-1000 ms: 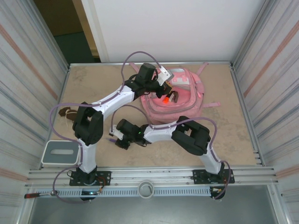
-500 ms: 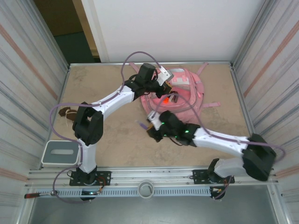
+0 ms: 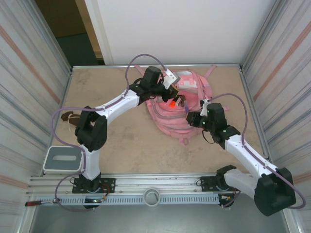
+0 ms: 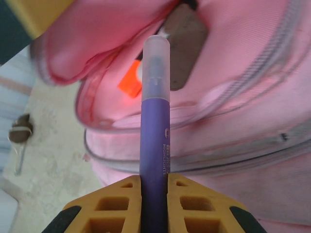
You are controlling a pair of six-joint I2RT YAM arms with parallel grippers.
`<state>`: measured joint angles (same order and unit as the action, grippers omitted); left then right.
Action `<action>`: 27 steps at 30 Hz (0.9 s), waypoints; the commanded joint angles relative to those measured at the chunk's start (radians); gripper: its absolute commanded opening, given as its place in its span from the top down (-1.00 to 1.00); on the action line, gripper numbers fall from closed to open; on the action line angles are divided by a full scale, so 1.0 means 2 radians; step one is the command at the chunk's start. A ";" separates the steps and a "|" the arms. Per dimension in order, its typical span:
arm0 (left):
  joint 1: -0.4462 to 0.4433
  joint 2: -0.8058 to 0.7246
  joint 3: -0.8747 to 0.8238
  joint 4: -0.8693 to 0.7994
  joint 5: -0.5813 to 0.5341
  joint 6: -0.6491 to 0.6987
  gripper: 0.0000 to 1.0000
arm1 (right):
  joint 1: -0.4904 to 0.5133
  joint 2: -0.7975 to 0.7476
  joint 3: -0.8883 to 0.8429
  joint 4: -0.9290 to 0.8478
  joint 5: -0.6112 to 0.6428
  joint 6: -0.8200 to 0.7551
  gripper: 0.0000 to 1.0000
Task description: Pack books, pencil case, and school supplies into a backpack
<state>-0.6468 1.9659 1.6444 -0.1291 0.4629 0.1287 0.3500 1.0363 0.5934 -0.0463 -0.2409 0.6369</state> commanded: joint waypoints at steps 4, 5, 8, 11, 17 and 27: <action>0.008 -0.027 -0.003 0.015 -0.001 -0.012 1.00 | -0.014 0.068 0.034 0.077 0.017 0.157 0.85; 0.008 -0.027 -0.003 0.015 0.002 -0.012 1.00 | -0.015 0.081 0.037 0.094 0.018 0.172 0.85; 0.007 -0.030 -0.006 0.012 0.005 -0.013 1.00 | -0.017 0.114 0.061 0.103 0.042 0.197 0.83; 0.004 -0.034 -0.009 0.015 0.007 -0.013 1.00 | -0.018 0.140 0.085 0.094 0.080 0.205 0.76; -0.001 -0.037 -0.012 0.019 0.014 -0.012 1.00 | -0.022 0.188 0.117 0.108 0.111 0.217 0.55; -0.003 -0.037 -0.011 0.010 0.014 -0.004 1.00 | -0.017 0.205 0.139 0.090 0.107 0.135 0.18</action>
<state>-0.6498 1.9621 1.6264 -0.1150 0.4637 0.1261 0.3168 1.4769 0.8597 0.1375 -0.0719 0.9829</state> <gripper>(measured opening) 0.107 0.406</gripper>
